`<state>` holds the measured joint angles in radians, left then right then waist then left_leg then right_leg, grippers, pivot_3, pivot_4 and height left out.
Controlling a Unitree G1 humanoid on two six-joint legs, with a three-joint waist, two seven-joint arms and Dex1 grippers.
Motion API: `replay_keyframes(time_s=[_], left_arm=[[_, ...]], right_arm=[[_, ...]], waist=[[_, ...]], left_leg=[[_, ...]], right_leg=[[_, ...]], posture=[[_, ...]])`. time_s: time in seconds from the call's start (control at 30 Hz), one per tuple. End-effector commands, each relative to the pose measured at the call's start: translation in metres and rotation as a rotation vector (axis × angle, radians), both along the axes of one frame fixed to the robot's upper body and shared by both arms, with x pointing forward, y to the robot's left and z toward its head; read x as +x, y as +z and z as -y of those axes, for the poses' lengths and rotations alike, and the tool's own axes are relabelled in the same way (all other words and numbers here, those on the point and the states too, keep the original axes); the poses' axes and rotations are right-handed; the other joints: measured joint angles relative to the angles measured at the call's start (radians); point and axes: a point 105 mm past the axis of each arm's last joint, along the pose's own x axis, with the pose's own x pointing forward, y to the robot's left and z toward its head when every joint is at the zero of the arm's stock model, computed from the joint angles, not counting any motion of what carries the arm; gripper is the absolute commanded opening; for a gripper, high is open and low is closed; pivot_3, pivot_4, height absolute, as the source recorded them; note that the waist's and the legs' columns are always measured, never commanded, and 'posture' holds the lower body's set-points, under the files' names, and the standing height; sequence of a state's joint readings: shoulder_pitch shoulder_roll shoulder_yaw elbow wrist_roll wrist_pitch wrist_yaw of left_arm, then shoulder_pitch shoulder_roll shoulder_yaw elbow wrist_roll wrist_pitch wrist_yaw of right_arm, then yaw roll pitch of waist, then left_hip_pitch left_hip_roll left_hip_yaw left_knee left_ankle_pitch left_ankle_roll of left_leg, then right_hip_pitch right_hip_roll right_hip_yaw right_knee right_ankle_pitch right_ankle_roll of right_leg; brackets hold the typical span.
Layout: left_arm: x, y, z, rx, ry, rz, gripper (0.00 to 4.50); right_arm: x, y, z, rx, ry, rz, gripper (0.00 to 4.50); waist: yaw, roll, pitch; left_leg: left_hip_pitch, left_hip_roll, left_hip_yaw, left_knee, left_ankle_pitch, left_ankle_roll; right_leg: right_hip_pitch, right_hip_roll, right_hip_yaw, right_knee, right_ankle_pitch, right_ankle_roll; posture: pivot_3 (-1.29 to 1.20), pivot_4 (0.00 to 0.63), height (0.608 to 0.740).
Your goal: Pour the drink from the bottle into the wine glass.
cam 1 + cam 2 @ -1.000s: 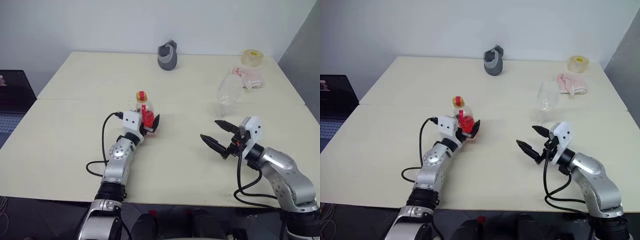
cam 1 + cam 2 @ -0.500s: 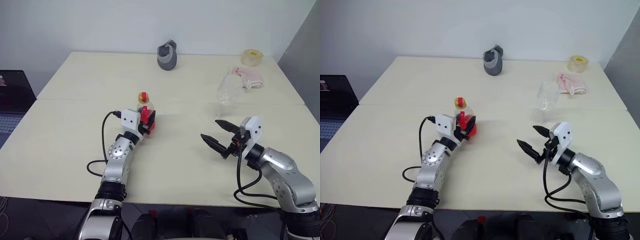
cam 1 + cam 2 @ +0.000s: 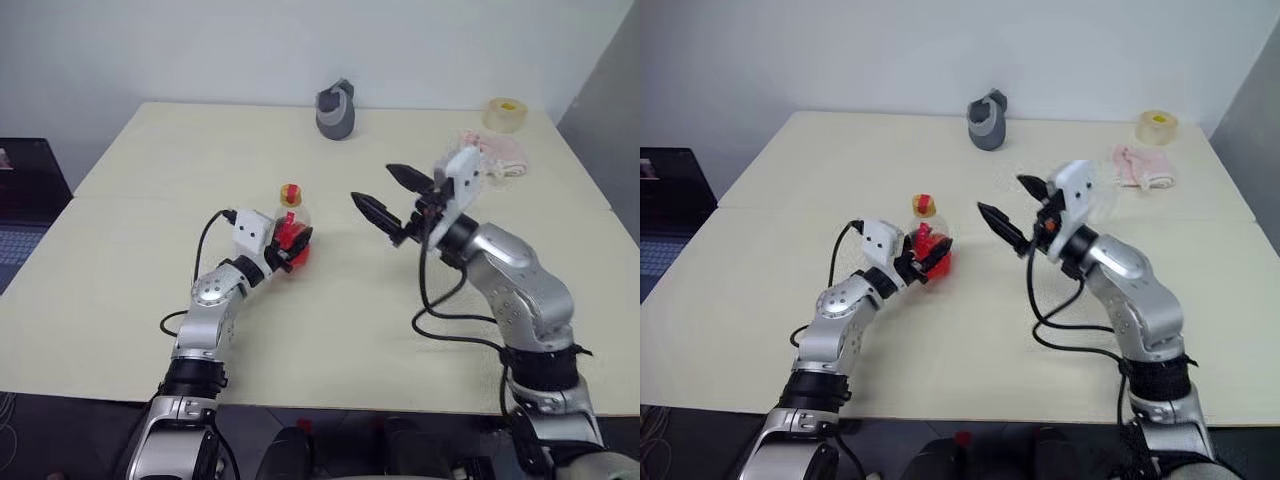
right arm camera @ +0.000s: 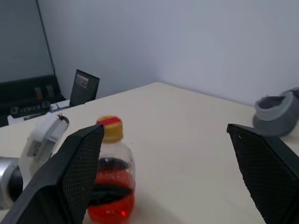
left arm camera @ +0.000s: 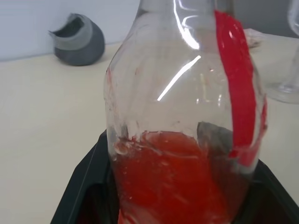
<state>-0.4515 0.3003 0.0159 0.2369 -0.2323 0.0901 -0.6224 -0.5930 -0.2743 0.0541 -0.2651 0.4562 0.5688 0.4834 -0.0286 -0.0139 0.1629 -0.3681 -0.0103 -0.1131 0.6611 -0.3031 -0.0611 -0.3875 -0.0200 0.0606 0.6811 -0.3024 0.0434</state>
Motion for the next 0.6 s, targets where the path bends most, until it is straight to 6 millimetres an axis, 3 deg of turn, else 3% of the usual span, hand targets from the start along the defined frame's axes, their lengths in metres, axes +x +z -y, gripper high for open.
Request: replay_keyframes(time_s=[0.03, 0.23, 0.6], left_arm=[[0.001, 0.035, 0.023, -0.023, -0.117, 0.1, 2.21], [0.001, 0.048, 0.046, -0.04, -0.229, 0.129, 2.21], [0.003, 0.045, 0.051, -0.011, -0.26, 0.144, 2.21]], right_arm=[[0.006, 0.004, -0.012, -0.035, 0.037, 0.01, 4.5], [0.008, 0.013, -0.027, -0.029, 0.098, -0.017, 4.5], [0.015, 0.024, -0.029, -0.037, 0.101, -0.003, 4.5]], waist=[[0.003, 0.0, 0.0], [-0.006, 0.0, 0.0], [-0.022, 0.0, 0.0]], left_leg=[[-0.001, -0.001, 0.0, 0.001, 0.0, 0.0], [-0.003, -0.001, -0.001, 0.0, 0.0, 0.0], [-0.002, 0.0, -0.002, 0.0, 0.0, 0.0]], right_leg=[[0.0, -0.001, -0.001, 0.0, 0.0, 0.0], [-0.002, -0.001, 0.0, 0.0, 0.0, 0.0], [-0.003, -0.001, 0.0, 0.001, 0.0, 0.0]], posture=[[0.0, 0.15, 0.74], [0.0, 0.15, 0.74], [0.0, 0.15, 0.74]])
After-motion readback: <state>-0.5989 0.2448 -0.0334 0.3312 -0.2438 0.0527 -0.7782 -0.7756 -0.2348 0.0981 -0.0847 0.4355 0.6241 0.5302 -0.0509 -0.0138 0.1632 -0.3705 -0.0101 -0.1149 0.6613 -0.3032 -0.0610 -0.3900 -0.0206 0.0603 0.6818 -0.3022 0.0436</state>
